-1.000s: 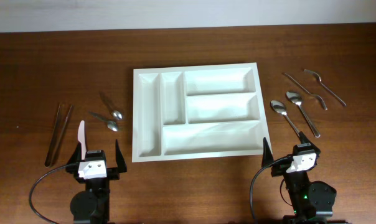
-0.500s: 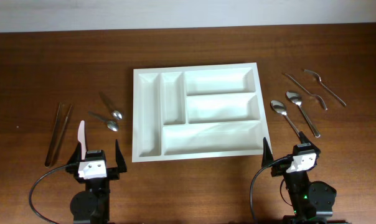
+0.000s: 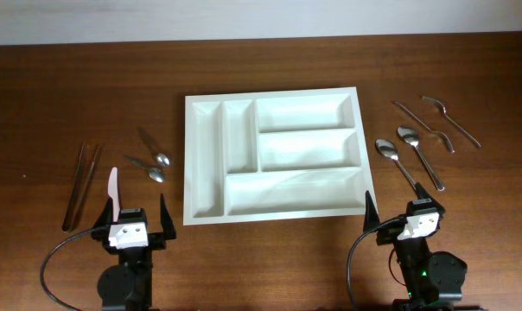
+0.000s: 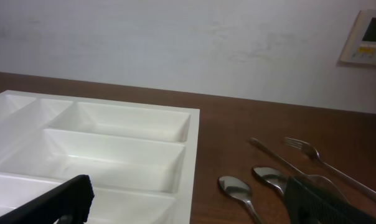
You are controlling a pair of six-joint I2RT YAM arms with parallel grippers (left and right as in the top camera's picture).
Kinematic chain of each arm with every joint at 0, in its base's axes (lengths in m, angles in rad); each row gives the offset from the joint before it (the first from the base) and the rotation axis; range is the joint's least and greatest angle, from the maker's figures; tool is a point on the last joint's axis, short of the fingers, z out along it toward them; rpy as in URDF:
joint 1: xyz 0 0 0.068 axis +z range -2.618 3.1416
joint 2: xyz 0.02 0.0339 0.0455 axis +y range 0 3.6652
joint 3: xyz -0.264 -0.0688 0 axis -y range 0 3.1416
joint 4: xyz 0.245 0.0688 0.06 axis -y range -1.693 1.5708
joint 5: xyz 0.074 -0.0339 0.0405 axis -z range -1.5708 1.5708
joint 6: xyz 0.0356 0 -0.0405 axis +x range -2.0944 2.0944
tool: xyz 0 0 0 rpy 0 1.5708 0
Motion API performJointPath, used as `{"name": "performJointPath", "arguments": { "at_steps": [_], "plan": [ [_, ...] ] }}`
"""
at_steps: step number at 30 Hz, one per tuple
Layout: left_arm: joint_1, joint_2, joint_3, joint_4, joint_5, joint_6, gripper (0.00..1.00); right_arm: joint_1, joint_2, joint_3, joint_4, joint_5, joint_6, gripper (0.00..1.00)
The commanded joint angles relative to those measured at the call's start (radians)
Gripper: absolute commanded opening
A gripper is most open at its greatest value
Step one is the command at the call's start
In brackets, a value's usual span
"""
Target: Pack container
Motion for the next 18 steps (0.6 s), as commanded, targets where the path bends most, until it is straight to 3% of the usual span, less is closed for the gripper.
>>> {"name": "performJointPath", "arguments": {
  "at_steps": [1,18],
  "plan": [
    [0.004,-0.010,-0.004,-0.001,0.004,0.010,0.99,0.005,-0.010,-0.006,-0.007,0.013,0.012,0.99],
    [0.004,-0.010,-0.004,-0.001,0.004,0.010,0.99,0.005,-0.010,-0.006,-0.007,0.013,0.012,0.99]
  ]
}}
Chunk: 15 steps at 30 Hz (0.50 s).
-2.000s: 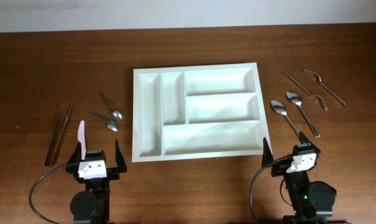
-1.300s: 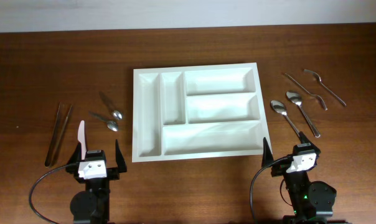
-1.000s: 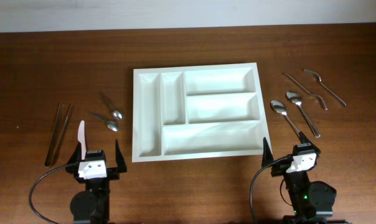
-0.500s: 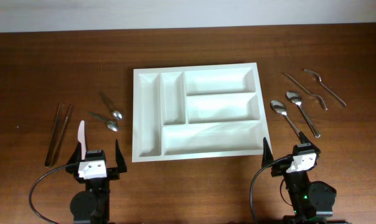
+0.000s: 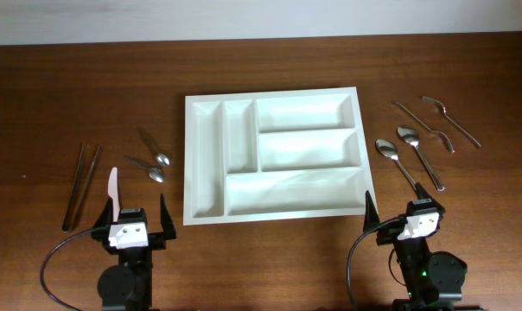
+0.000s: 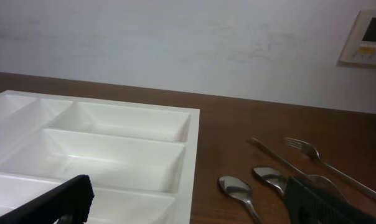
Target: Pack container
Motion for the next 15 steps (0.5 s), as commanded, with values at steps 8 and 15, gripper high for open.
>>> {"name": "performJointPath", "arguments": {
  "at_steps": [8,15],
  "plan": [
    [0.004,-0.010,-0.004,-0.001,0.003,0.010,0.99,0.005,-0.010,-0.006,-0.007,0.013,0.012,0.99],
    [0.004,-0.010,-0.004,0.000,0.003,0.010,0.99,0.005,-0.010,-0.006,-0.007,0.015,0.012,0.99]
  ]
}}
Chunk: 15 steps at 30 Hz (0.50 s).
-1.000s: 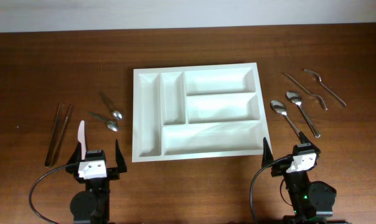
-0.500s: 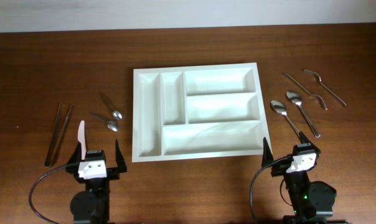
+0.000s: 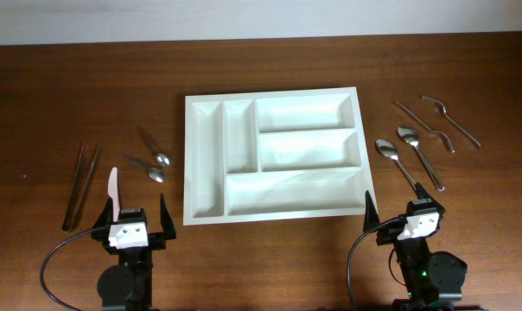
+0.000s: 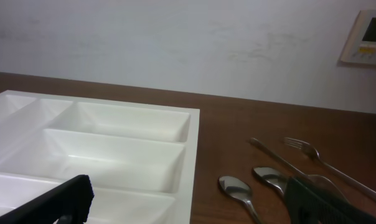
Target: Pack container
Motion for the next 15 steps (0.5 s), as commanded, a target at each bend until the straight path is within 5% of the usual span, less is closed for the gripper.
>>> {"name": "performJointPath", "arguments": {
  "at_steps": [1,15],
  "plan": [
    [0.004,-0.010,-0.004,-0.001,0.004,0.010,0.99,0.005,-0.010,-0.006,-0.007,0.026,0.012,0.99],
    [0.004,-0.010,-0.004,-0.001,0.004,0.010,0.99,0.004,0.088,0.130,-0.003,0.265,0.179,0.99]
  ]
}}
